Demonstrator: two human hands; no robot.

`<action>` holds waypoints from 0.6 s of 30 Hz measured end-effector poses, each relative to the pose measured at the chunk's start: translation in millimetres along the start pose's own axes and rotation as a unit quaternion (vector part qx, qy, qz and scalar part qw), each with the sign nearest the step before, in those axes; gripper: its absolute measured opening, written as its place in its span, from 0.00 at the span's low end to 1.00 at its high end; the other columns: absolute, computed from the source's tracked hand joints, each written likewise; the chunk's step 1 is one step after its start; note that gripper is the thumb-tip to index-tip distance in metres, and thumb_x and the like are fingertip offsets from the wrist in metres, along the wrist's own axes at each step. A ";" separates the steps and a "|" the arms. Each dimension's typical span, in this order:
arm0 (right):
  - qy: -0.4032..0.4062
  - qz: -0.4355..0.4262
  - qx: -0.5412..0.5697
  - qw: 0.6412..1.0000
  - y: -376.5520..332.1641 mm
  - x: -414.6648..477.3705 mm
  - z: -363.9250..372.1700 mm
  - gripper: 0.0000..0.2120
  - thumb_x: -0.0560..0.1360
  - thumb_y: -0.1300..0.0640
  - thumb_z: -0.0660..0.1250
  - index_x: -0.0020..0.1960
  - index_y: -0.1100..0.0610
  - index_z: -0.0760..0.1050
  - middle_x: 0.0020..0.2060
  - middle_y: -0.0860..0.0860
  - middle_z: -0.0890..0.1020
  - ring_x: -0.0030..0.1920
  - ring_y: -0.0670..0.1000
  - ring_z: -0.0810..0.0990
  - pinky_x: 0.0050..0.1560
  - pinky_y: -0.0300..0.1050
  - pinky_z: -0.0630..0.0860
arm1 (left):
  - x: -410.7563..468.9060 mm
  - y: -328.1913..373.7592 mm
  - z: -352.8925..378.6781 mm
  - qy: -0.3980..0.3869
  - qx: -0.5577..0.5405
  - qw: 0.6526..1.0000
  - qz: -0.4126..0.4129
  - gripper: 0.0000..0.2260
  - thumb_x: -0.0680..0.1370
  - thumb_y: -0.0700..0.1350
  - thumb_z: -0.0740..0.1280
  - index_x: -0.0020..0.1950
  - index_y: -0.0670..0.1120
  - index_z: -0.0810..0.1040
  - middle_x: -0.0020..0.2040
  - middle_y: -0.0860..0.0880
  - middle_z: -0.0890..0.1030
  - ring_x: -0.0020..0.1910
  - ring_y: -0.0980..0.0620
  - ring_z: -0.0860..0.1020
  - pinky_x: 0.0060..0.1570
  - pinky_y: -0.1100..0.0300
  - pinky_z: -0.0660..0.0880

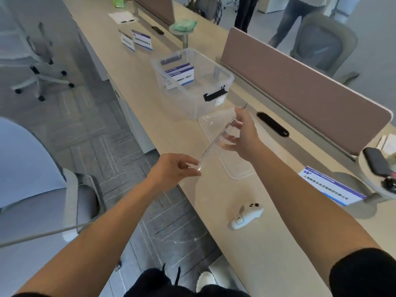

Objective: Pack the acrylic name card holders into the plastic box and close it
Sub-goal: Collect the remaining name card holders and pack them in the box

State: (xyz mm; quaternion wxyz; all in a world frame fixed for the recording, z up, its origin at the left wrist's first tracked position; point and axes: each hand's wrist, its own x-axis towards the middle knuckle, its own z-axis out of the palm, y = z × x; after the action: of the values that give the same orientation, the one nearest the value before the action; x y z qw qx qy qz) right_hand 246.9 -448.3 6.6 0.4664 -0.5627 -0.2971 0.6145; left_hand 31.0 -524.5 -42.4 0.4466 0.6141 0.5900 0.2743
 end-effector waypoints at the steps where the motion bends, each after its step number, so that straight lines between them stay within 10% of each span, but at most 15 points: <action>1: 0.001 0.000 0.002 1.000 0.1 10.9 10.7 0.19 0.71 0.39 0.66 0.55 0.50 0.75 0.48 0.48 0.81 0.56 0.60 0.80 0.57 0.67 0.77 | 11.2 -4.7 -9.1 0.000 -0.003 1.000 -0.002 0.11 0.63 0.55 0.80 0.43 0.59 0.85 0.40 0.47 0.85 0.39 0.51 0.82 0.48 0.53 0.78; 8: 0.074 -0.031 -0.036 0.996 -6.0 72.3 100.0 0.15 0.75 0.43 0.64 0.54 0.53 0.74 0.39 0.46 0.79 0.44 0.54 0.79 0.58 0.67 0.77 | 83.0 -46.6 -86.2 -0.092 0.005 0.996 -0.001 0.13 0.67 0.58 0.77 0.48 0.55 0.83 0.44 0.52 0.84 0.41 0.65 0.80 0.47 0.63 0.77; 12: 0.109 -0.056 -0.078 0.989 -20.9 96.9 148.8 0.24 0.74 0.42 0.65 0.65 0.54 0.71 0.39 0.47 0.81 0.40 0.52 0.81 0.57 0.66 0.78 | 110.7 -47.1 -146.1 -0.157 -0.033 0.987 0.011 0.28 0.65 0.69 0.71 0.62 0.60 0.75 0.64 0.55 0.78 0.62 0.54 0.76 0.60 0.53 0.74; 18: 0.109 -0.085 -0.036 0.990 -40.5 136.3 191.3 0.13 0.74 0.44 0.66 0.54 0.49 0.71 0.43 0.48 0.78 0.42 0.53 0.78 0.55 0.65 0.78 | 170.4 -41.2 -199.7 -0.200 -0.138 0.970 -0.001 0.29 0.66 0.67 0.69 0.64 0.61 0.70 0.65 0.51 0.77 0.60 0.51 0.78 0.65 0.50 0.72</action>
State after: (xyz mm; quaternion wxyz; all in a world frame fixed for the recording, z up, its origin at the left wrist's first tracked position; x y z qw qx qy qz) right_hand 80.5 -278.3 22.5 0.5258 -0.6158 -0.3133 0.4962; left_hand -135.2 -318.2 -20.8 0.6359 0.5885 0.4461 0.2244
